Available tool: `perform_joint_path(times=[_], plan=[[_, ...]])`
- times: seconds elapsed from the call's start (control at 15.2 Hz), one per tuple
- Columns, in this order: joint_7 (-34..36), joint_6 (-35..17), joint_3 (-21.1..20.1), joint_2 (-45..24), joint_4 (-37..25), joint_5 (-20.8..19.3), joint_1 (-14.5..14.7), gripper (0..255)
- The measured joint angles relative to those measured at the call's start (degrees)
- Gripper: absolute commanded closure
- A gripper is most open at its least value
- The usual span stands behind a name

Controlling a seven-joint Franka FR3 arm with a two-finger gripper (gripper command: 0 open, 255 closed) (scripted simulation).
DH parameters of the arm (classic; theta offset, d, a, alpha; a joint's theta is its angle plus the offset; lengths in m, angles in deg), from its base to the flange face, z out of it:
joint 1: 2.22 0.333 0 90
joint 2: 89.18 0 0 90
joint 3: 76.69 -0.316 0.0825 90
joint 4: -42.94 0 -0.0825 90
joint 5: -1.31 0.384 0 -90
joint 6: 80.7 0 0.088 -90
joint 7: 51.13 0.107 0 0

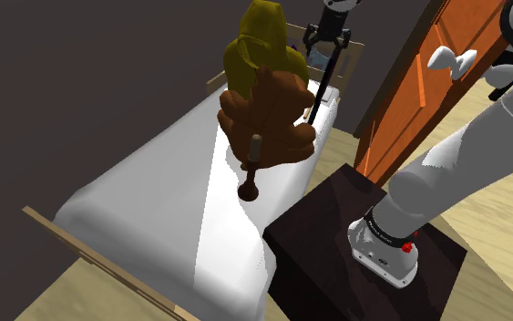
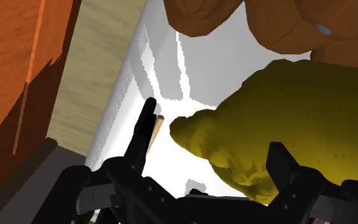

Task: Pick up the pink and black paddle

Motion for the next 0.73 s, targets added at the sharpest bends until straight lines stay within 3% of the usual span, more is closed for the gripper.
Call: perform_joint_path(times=[0.73], plan=[[9.8,-2.2,5.2,-15.1,-14.9,-0.7,-5.4,0]])
